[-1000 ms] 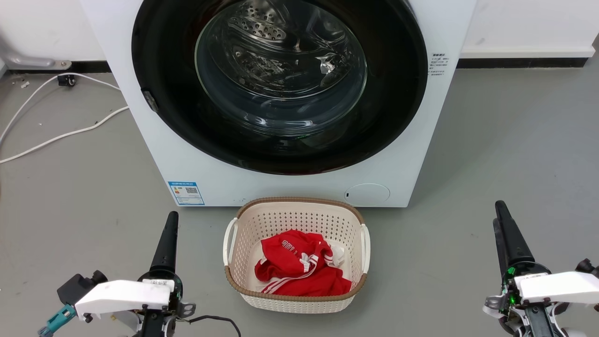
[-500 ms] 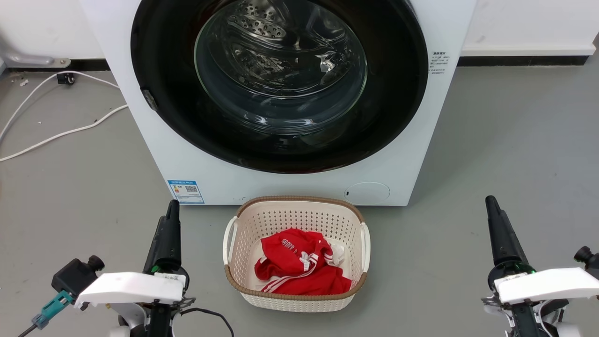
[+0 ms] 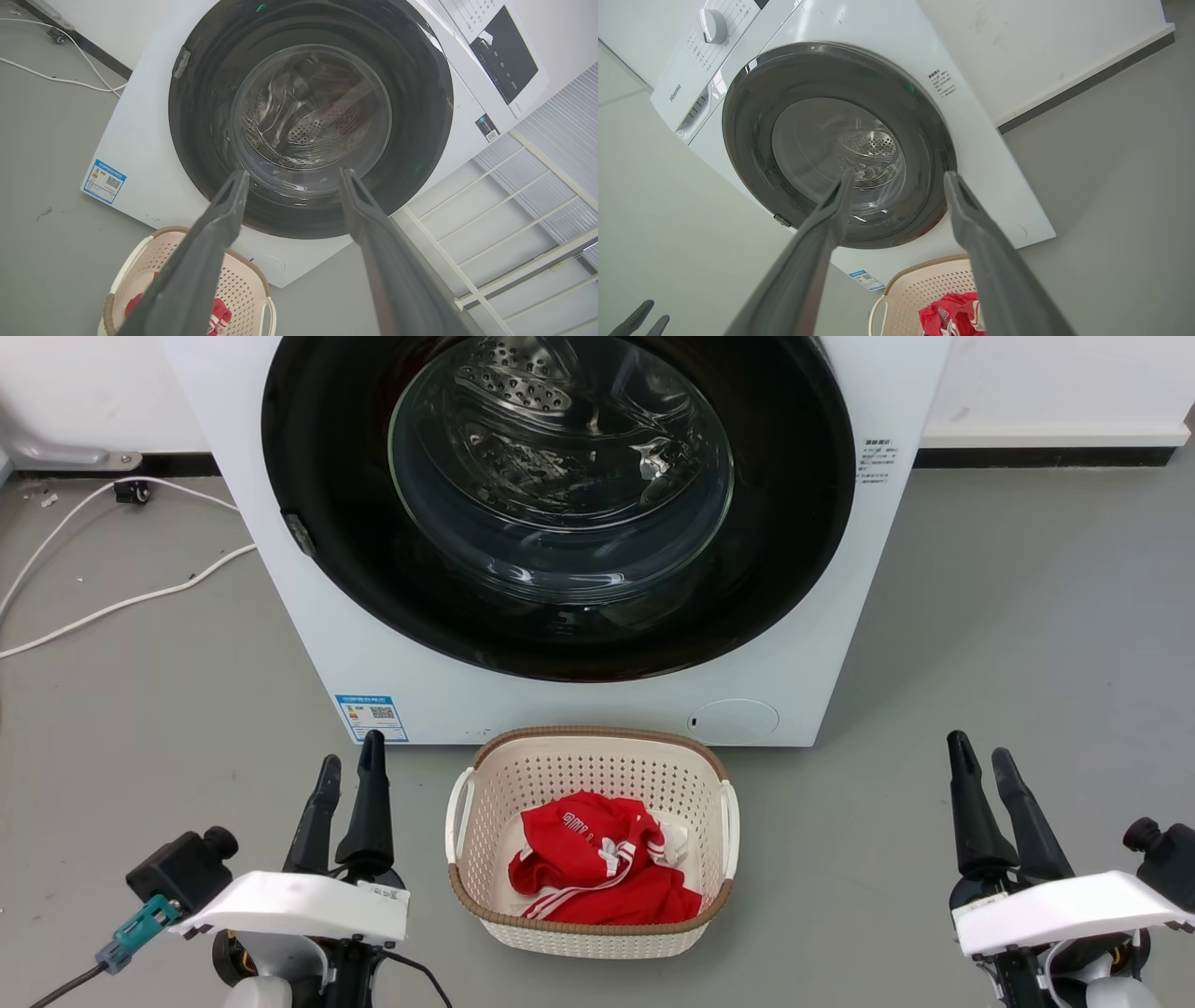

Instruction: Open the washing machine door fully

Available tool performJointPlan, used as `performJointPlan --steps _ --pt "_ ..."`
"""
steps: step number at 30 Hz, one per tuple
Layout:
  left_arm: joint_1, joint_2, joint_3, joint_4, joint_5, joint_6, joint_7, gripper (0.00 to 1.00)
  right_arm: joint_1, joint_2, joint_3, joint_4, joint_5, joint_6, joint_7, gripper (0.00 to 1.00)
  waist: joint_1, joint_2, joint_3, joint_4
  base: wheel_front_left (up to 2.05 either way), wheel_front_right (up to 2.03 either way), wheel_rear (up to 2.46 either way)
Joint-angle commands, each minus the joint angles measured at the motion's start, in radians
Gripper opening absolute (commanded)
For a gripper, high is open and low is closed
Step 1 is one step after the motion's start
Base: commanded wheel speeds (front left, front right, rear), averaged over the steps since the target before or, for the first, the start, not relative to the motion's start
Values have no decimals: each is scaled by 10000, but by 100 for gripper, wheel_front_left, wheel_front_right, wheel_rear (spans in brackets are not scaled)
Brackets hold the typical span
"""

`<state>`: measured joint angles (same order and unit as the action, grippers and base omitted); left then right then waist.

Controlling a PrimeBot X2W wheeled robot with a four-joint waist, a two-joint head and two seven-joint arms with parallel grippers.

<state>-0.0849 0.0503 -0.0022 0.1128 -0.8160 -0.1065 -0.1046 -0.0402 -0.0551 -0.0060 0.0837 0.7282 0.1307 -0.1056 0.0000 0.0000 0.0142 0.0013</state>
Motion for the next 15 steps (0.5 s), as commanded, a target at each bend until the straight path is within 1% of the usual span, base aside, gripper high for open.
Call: performJointPlan --steps 1,9,15 --pt "-213 23 -95 -137 677 66 -128 100 -22 8 43 -150 -660 1 -114 100 0 0 -16 -4 0 0 0" --pt "-206 20 -250 -112 1851 200 -331 100 55 14 63 -187 -2073 0 -71 100 0 0 -26 -5 0 0 0" --pt "-250 18 -344 -20 2794 270 -486 100 123 21 -16 -224 -2807 0 64 100 0 0 -28 -1 0 0 0"
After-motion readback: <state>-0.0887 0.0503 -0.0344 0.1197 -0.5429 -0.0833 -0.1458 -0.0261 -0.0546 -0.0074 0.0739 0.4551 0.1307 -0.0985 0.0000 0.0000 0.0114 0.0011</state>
